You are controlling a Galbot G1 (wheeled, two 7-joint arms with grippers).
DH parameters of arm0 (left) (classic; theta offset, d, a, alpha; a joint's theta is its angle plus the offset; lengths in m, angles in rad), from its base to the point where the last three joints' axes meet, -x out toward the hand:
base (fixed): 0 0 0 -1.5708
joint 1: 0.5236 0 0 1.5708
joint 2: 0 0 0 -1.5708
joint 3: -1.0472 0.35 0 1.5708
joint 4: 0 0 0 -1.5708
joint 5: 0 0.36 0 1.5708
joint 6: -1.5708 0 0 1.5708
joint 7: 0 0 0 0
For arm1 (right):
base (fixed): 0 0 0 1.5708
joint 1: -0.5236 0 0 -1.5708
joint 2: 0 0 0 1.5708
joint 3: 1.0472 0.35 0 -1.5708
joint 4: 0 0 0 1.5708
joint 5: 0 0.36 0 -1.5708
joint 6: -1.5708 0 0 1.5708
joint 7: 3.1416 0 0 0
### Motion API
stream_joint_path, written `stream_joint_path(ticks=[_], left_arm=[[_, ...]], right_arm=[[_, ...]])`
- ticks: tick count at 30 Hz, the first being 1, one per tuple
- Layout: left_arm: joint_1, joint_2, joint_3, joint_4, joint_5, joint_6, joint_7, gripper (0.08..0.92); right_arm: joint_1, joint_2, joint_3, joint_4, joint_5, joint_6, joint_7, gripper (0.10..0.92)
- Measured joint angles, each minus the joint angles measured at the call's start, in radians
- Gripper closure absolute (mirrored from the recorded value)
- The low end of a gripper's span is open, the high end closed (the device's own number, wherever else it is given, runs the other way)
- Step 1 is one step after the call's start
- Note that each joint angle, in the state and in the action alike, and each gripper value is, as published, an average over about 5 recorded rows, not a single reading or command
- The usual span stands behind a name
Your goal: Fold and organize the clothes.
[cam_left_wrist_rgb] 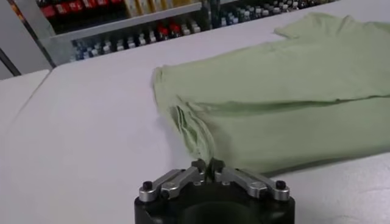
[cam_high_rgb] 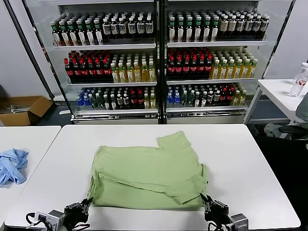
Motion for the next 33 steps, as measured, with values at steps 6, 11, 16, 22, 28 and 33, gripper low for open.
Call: stream_joint_path(ticks=[6,11,16,22,28,33], left_arm=[[-0.008,0.0,-0.028,-0.041,-0.007,0.001,-0.008,0.565],[-0.085,0.023,-0.023,-0.023,-0.04,0.0,-0.016,0.409],[-0.222,0.045,0.019,0.065,-0.078,-0.01,0.001,0.262],[-0.412,0.058,0.099,0.224,-0.105,-0.019,0.03,0.18],[-0.602,0.053,0.2,0.399,-0.113,-0.026,0.056,0.177],[-0.741,0.041,0.279,0.538,-0.104,-0.037,0.08,0.177]], right_arm=[[0.046,-0.028,0.054,0.028,0.05,-0.033,0.008,0.512],[0.189,-0.039,0.037,-0.026,0.099,-0.054,0.022,0.373],[0.397,-0.021,-0.045,-0.147,0.127,-0.066,0.029,0.239],[0.646,0.024,-0.161,-0.342,0.142,-0.074,0.031,0.203],[0.861,0.093,-0.257,-0.559,0.141,-0.075,0.023,0.202],[1.007,0.161,-0.318,-0.742,0.12,-0.062,0.013,0.203]])
